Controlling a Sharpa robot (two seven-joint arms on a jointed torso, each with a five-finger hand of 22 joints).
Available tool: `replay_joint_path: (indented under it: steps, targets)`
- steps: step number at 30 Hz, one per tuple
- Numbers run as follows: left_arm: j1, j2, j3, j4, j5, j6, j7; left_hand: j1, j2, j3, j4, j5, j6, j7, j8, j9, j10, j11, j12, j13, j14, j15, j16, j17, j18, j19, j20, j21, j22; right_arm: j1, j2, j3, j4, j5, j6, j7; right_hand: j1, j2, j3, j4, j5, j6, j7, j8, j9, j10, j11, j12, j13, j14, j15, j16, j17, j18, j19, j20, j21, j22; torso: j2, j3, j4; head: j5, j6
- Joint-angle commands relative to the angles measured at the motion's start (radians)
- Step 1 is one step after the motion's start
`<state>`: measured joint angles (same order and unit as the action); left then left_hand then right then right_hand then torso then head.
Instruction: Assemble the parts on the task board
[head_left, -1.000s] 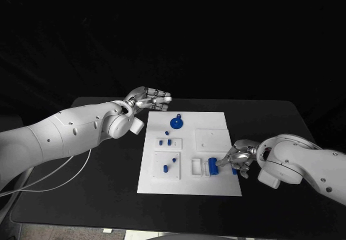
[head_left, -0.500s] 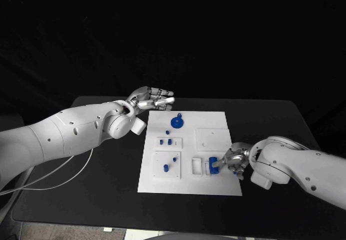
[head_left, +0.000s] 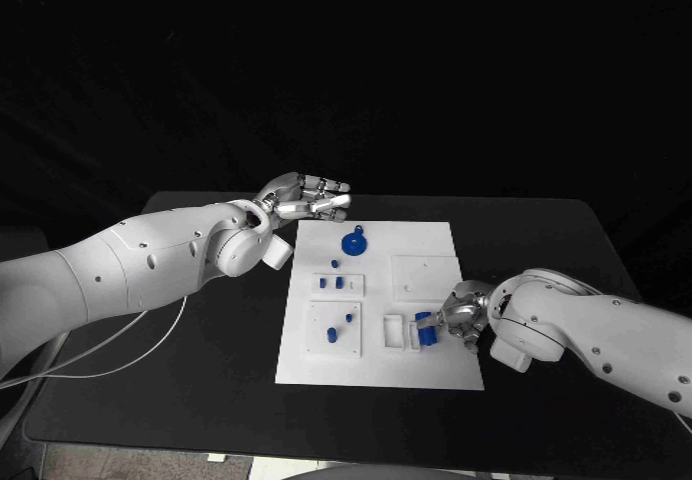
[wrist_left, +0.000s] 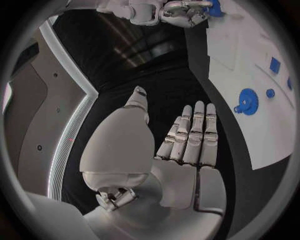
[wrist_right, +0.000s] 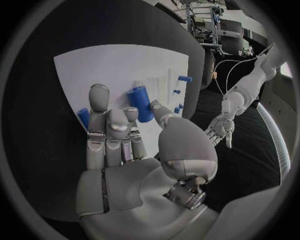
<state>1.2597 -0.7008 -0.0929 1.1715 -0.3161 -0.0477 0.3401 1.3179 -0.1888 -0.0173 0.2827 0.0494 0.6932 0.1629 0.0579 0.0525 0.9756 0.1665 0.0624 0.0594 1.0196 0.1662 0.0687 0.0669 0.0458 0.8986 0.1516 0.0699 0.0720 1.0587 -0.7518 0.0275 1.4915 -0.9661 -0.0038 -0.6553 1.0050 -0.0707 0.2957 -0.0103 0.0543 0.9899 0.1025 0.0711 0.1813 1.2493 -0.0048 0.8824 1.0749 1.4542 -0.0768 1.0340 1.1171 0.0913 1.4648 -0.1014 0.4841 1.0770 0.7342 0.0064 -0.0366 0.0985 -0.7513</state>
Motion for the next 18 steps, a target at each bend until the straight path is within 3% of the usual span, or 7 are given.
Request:
replay_joint_path:
  steps: [1, 8, 11, 18]
  targets:
    - [-0.001, 0.000, 0.001, 0.003, 0.000, 0.017, 0.010, -0.010, -0.002, -0.003, 0.004, 0.000, 0.003, 0.005, -0.003, 0.000, 0.002, 0.008, -0.003, 0.000, -0.007, 0.003, -0.006, -0.001, -0.006, -0.001, 0.001, 0.006, 0.001, -0.015, 0.008, -0.013, -0.012, -0.018, 0.006, -0.017, 0.007, 0.020, 0.000, -0.018, -0.005, 0.011, 0.003, -0.006, -0.090, 0.007, 0.002, 0.000, 0.002, 0.006, 0.003, 0.002, 0.003, 0.015, 0.020, 0.006, 0.002, 0.003, 0.001, -0.0003, -0.0002, -0.001, -0.002]
    - [-0.001, 0.000, 0.001, 0.003, 0.000, 0.017, 0.005, -0.010, -0.002, -0.003, 0.004, 0.000, 0.013, 0.012, -0.003, 0.000, 0.001, 0.011, -0.003, 0.000, -0.005, 0.003, -0.006, -0.001, -0.005, -0.001, 0.001, 0.005, 0.001, -0.016, 0.016, -0.018, -0.015, -0.018, 0.019, -0.017, 0.007, 0.048, -0.007, -0.071, -0.003, 0.031, -0.001, -0.006, -0.087, 0.009, -0.001, 0.003, 0.007, 0.007, 0.003, 0.007, 0.009, 0.012, 0.021, 0.005, 0.006, 0.013, 0.000, -0.0004, -0.0012, -0.001, -0.002]
    - [-0.001, 0.001, 0.001, 0.003, 0.000, 0.018, 0.003, -0.010, -0.002, -0.003, 0.004, 0.000, 0.013, 0.012, -0.003, 0.000, 0.001, 0.011, -0.003, 0.000, -0.005, 0.003, -0.006, -0.001, -0.005, -0.001, 0.001, 0.005, 0.001, -0.016, 0.018, -0.021, -0.019, -0.019, 0.019, -0.018, 0.010, 0.070, 0.002, -0.109, 0.002, 0.042, -0.003, -0.008, -0.087, 0.008, -0.002, 0.003, 0.009, 0.007, 0.003, 0.009, 0.011, 0.012, 0.020, 0.005, 0.007, 0.021, 0.000, -0.0005, -0.0013, -0.002, -0.002]
    - [-0.001, 0.001, 0.001, 0.003, 0.000, 0.019, 0.000, -0.007, 0.005, 0.002, 0.001, 0.000, 0.021, 0.017, -0.002, 0.000, 0.000, 0.011, -0.003, 0.000, -0.003, 0.002, -0.005, -0.001, -0.004, 0.000, 0.001, 0.005, 0.001, -0.017, 0.019, -0.026, -0.021, -0.023, 0.023, -0.022, 0.000, 0.088, 0.028, -0.149, 0.032, 0.063, -0.008, -0.008, -0.089, 0.008, -0.006, 0.005, 0.012, 0.008, 0.001, 0.010, 0.012, 0.010, 0.022, 0.004, 0.006, 0.029, 0.000, -0.0002, -0.0010, -0.004, -0.003]
